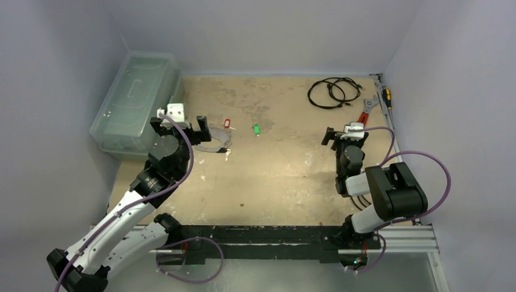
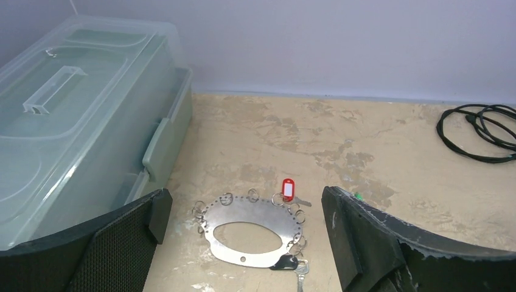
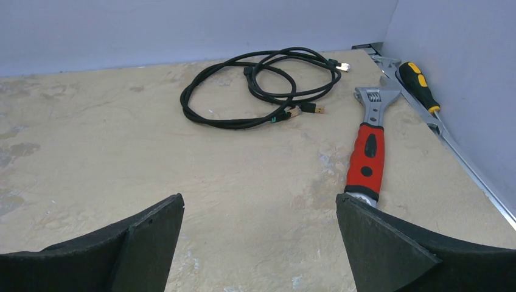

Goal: Put the keys on the keyring

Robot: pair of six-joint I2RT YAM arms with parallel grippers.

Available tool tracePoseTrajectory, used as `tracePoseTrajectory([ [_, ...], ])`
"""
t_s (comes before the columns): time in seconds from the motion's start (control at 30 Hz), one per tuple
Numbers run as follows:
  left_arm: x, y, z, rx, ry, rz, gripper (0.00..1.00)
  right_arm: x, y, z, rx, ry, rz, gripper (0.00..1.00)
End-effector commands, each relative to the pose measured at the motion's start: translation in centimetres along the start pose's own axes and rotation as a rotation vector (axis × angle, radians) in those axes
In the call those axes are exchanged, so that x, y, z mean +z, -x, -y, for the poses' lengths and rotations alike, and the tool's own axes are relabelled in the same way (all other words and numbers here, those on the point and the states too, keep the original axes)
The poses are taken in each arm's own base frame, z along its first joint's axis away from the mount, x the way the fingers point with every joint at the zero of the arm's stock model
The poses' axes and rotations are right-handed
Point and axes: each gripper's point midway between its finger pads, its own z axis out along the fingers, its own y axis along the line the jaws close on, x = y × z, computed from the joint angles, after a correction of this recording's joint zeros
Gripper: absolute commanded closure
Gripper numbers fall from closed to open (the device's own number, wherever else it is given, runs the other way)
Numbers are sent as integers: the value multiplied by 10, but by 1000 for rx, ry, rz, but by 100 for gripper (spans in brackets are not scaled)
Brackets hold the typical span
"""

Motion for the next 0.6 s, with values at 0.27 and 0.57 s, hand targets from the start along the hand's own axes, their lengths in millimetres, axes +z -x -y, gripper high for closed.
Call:
tracePoseTrajectory([
  [0.27,6,3,-5,-34,62,6,1,10,20,-3,24,8,56,1],
  [0.57,6,-12,5,43,-8,-47,1,9,22,32,70,-184,68,1],
])
